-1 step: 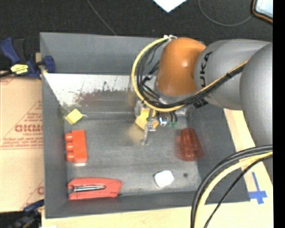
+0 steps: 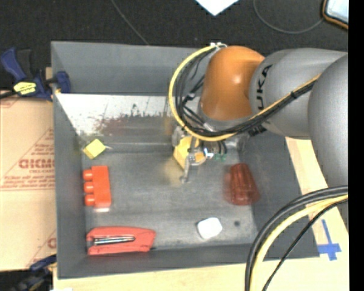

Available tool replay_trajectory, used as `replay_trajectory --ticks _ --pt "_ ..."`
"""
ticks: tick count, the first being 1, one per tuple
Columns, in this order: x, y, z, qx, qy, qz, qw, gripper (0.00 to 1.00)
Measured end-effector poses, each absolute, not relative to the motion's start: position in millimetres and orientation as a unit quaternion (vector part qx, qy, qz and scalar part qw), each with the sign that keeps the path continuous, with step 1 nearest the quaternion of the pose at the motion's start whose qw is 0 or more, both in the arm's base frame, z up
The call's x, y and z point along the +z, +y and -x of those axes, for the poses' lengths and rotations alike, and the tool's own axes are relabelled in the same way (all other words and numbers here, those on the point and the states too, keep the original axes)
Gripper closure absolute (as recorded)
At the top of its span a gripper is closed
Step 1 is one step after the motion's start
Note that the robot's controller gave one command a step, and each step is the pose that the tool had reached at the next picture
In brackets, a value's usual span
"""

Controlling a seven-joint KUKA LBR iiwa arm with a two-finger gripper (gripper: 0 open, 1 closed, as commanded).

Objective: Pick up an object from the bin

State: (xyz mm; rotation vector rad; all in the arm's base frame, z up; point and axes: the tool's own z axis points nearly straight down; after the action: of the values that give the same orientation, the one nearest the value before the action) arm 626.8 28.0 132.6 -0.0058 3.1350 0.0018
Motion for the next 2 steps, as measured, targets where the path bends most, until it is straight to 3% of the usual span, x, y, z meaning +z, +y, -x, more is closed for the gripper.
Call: replay_trajectory --ticks 1,2 --pt "128 -29 -655.2 0.0 0.999 0.042 0.005 0.0" --pt "118 -48 -655.6 0.0 0.995 0.096 0.005 0.0"
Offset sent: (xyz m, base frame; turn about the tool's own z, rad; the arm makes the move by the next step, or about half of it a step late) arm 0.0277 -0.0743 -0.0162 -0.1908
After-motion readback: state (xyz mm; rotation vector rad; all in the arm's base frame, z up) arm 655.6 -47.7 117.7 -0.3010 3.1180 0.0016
